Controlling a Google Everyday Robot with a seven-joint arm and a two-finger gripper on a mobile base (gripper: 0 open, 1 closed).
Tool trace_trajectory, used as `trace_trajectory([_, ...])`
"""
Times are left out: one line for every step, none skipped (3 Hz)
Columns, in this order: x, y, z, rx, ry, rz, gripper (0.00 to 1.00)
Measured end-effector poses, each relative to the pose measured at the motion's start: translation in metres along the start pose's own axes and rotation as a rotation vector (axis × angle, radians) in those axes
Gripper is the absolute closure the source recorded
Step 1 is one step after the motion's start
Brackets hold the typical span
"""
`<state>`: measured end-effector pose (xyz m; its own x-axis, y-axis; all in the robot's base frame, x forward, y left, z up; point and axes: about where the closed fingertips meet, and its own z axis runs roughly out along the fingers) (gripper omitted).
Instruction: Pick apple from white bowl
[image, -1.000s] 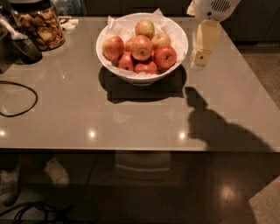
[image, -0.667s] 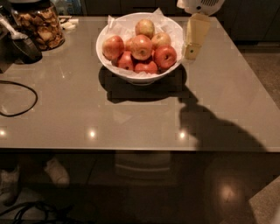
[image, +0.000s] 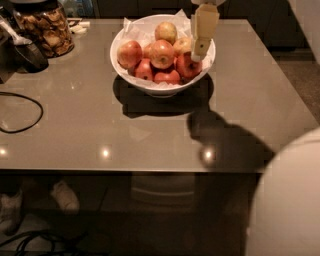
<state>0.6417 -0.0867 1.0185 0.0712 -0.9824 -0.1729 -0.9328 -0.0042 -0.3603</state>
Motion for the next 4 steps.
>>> trace_trajectory([-0.010,-0.015,0.005,0.006,0.002,-0.023,0.00])
trace_trajectory([-0.017,-0.027,0.010,0.012,0.006,-0.038,0.00])
trace_trajectory([-0.022,-0.035,0.019,0.006,0.012,-0.046,0.00])
trace_trajectory([-0.027,-0.043,0.029,0.003,0.015,-0.051,0.11])
